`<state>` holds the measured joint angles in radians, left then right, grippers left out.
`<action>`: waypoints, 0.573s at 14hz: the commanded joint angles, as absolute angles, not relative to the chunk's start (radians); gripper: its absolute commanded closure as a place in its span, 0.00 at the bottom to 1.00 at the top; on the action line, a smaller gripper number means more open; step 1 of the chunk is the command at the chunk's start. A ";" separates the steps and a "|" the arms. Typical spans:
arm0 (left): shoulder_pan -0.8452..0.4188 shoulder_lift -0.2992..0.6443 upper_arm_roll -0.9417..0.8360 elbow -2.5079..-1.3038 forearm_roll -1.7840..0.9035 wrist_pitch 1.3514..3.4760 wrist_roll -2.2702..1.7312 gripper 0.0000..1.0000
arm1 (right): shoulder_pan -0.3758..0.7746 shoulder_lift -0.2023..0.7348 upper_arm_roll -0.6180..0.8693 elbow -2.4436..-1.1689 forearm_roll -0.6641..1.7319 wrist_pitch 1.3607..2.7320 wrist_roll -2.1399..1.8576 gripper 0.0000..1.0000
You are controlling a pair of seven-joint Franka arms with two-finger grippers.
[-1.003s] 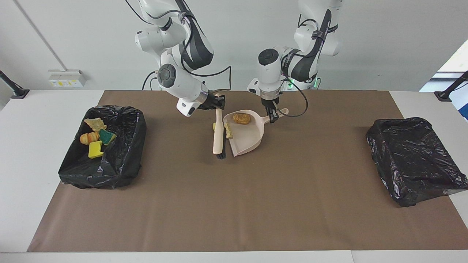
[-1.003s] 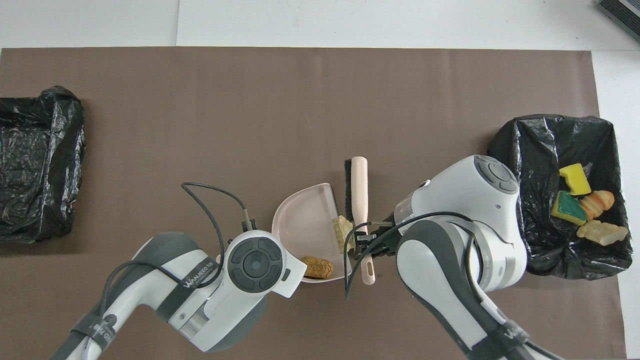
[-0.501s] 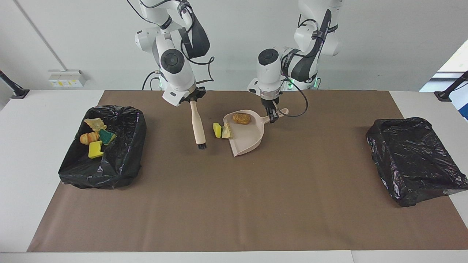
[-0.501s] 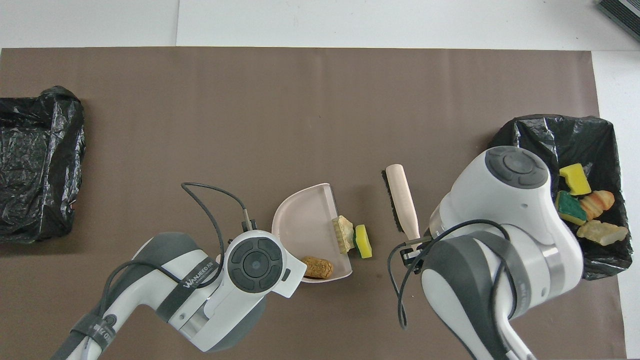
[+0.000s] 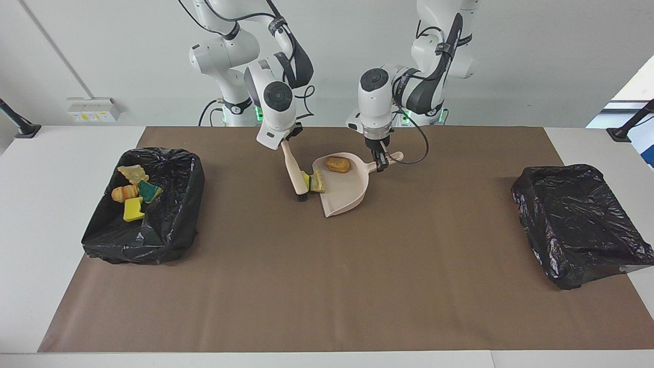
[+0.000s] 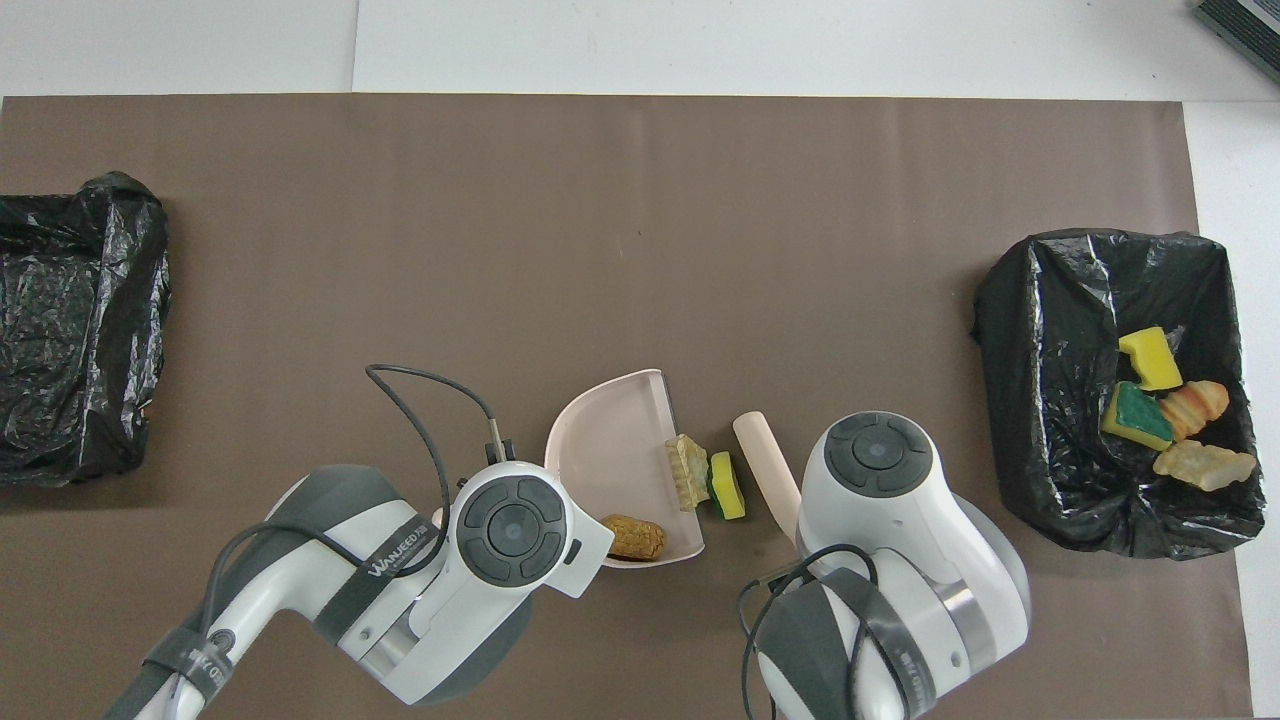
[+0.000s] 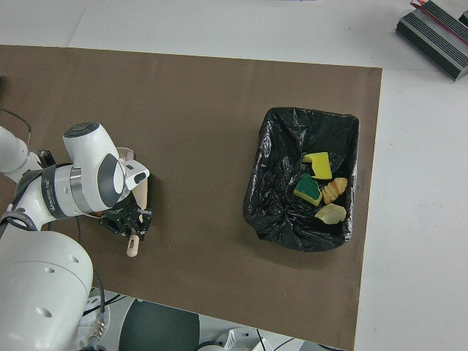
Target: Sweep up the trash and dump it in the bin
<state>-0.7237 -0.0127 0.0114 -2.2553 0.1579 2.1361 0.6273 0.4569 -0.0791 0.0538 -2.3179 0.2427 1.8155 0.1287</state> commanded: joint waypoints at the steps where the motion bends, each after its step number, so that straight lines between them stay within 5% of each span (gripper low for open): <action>1: -0.726 -0.048 0.011 -2.295 0.179 2.121 0.643 1.00 | 0.474 -0.098 0.055 -2.341 0.395 1.858 0.141 1.00; 8: -0.719 -0.049 0.011 -2.304 0.179 2.135 0.652 1.00 | 0.515 -0.092 0.057 -2.298 0.329 1.841 0.176 1.00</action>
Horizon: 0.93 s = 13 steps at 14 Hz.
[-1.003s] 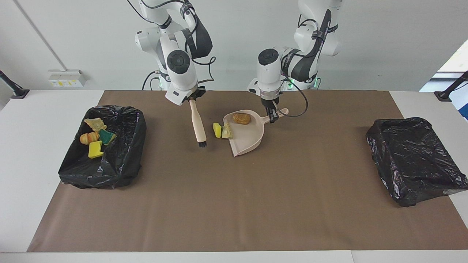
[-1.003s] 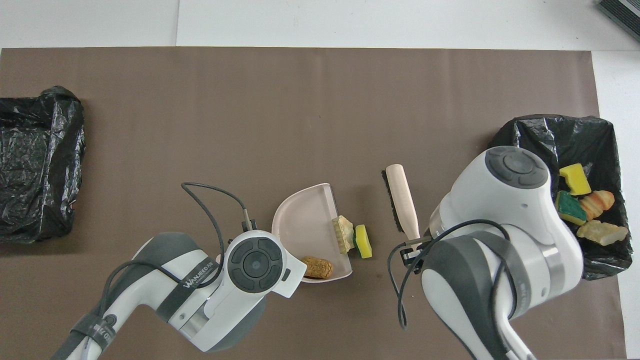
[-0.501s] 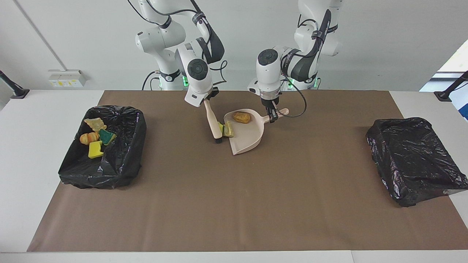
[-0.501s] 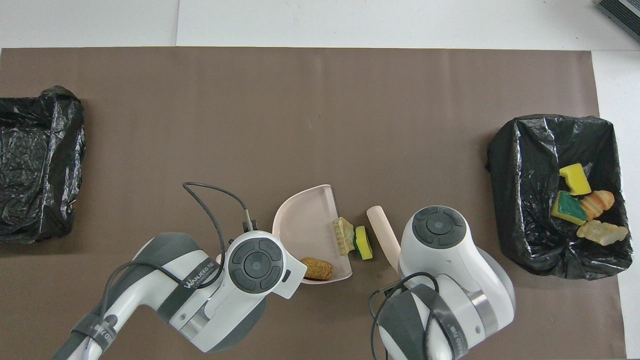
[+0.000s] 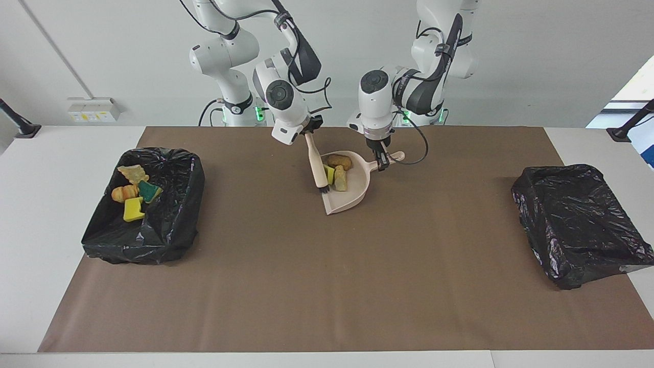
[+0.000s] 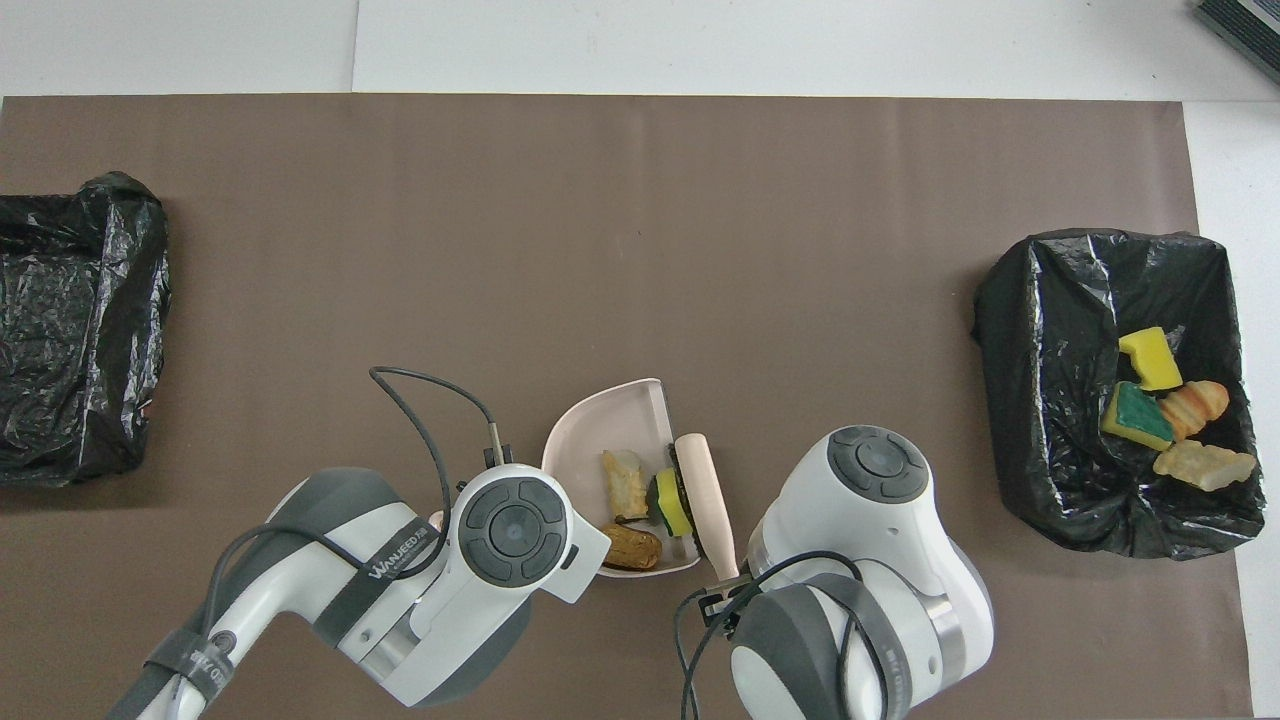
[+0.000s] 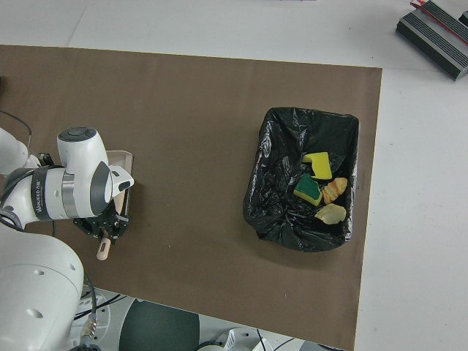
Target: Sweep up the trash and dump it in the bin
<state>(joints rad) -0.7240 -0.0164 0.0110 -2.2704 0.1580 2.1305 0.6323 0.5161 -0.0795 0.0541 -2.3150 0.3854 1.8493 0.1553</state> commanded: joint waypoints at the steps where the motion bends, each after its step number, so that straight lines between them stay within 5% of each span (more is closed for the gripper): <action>1: -0.716 -0.049 0.011 -2.304 0.179 2.138 0.679 1.00 | 0.517 -0.094 0.057 -2.283 0.296 1.813 0.184 1.00; 7: -0.703 -0.041 0.011 -2.303 0.179 2.161 0.744 1.00 | 0.514 -0.100 0.055 -2.129 0.129 1.571 0.232 1.00; 13: -0.634 -0.012 0.014 -2.244 0.172 2.172 0.874 1.00 | 0.508 -0.092 0.055 -2.059 0.037 1.477 0.238 1.00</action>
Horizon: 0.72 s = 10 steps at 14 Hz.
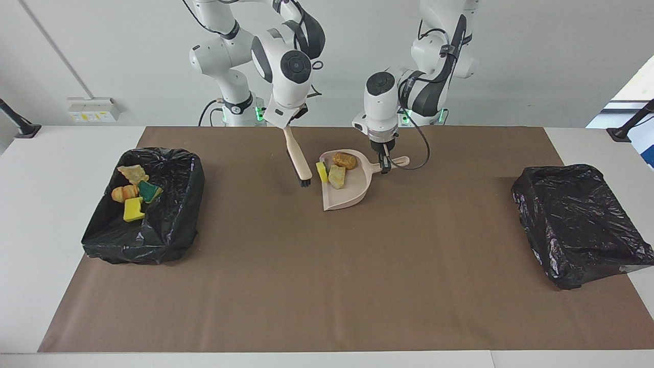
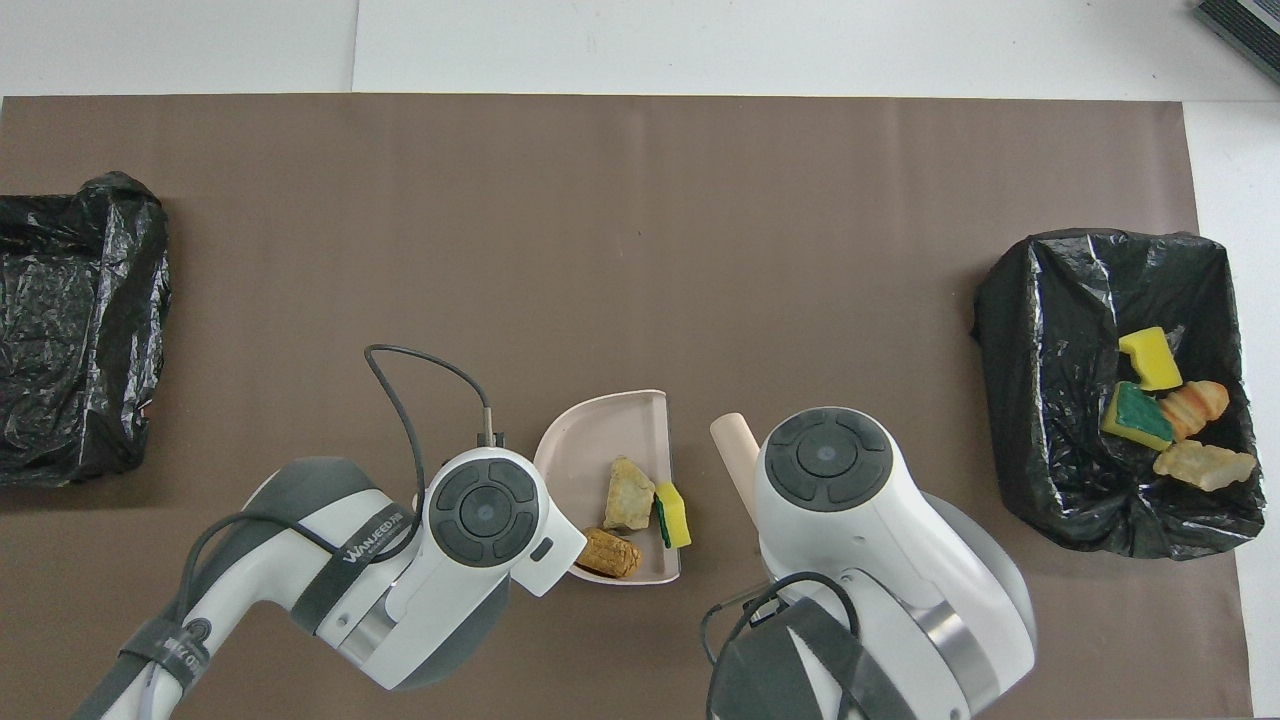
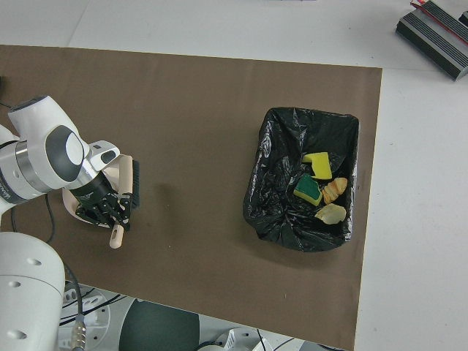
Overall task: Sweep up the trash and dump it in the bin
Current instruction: 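Carry the dustpan with the left gripper over the farther black bag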
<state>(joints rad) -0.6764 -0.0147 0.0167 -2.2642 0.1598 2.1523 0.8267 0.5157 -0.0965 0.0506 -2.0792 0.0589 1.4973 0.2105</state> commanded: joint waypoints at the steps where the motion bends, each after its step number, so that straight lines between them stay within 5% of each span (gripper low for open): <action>1: -0.612 -0.017 0.014 -2.240 0.169 2.178 0.917 1.00 | 0.508 -0.094 0.055 -2.060 0.037 1.480 0.238 1.00; 10: -0.321 -0.028 0.017 -2.079 0.012 2.074 1.308 1.00 | 0.502 -0.094 0.055 -2.072 0.041 1.496 0.236 1.00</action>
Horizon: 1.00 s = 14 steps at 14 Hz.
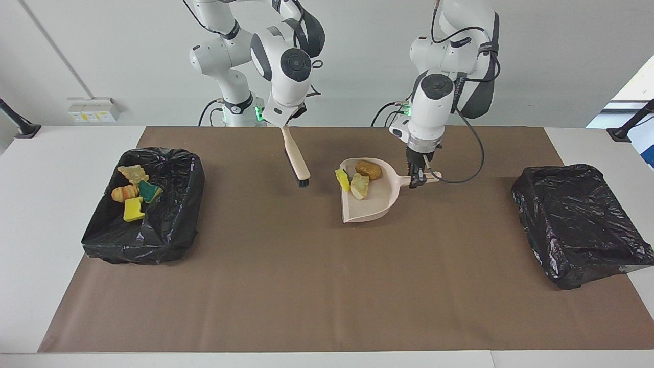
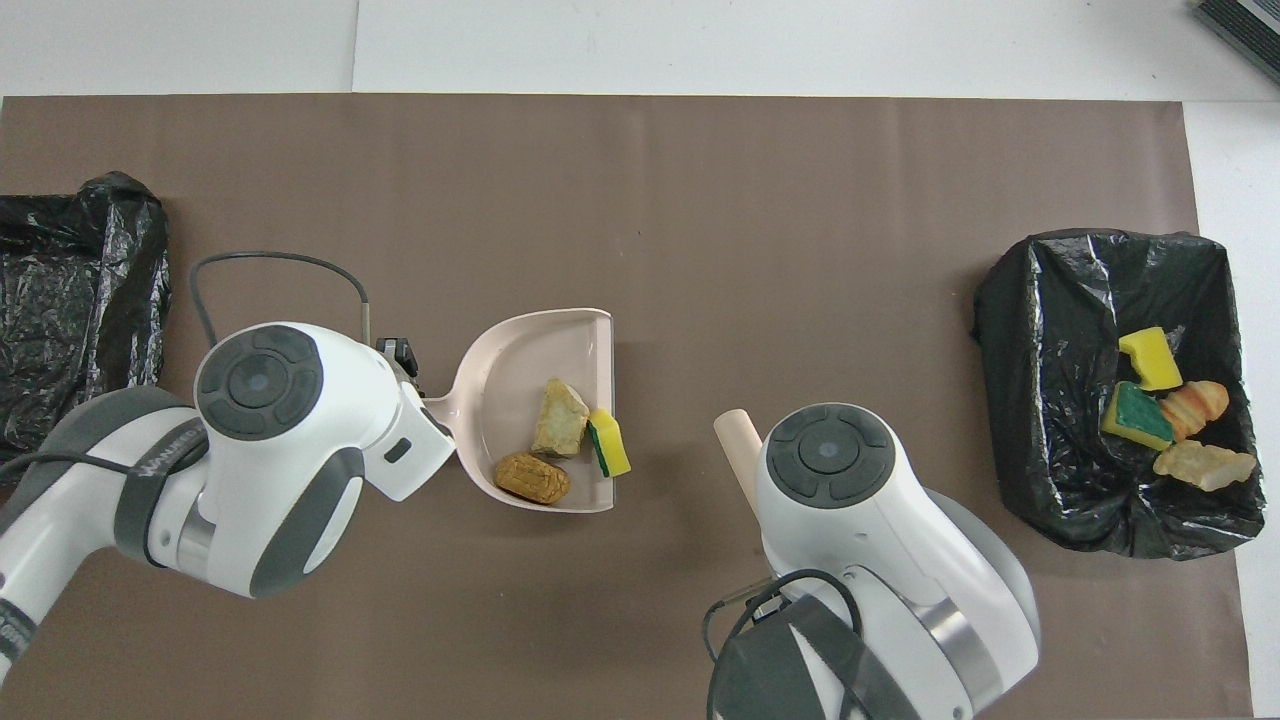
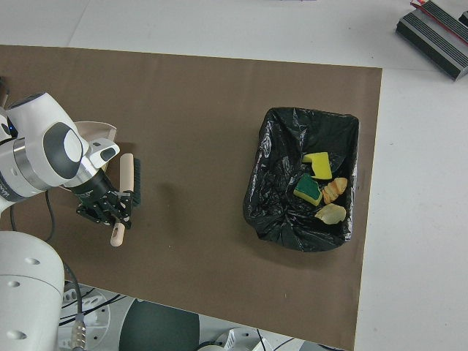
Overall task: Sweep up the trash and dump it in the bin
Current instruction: 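Carry the dustpan with the left gripper over the farther black bag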
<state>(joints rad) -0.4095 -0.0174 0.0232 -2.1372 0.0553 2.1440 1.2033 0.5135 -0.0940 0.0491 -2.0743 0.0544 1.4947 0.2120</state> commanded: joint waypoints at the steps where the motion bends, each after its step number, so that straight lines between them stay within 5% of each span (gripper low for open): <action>1: -0.277 -0.026 0.017 -2.053 -0.004 2.057 1.356 1.00 | 0.500 -0.094 0.055 -2.075 0.052 1.500 0.238 1.00; 9: 0.108 -0.005 0.015 -1.962 -0.219 1.951 1.679 1.00 | 0.661 -0.038 0.064 -2.123 0.325 1.736 0.691 1.00; 14: 0.276 0.075 0.015 -1.792 -0.305 1.815 1.830 1.00 | 0.772 -0.037 0.064 -2.218 0.354 1.834 0.770 1.00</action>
<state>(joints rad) 0.2167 0.0111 0.0288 -1.9109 -0.2617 1.8925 1.7679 0.7553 -0.0126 0.0687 -2.1460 0.3331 1.7909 0.7633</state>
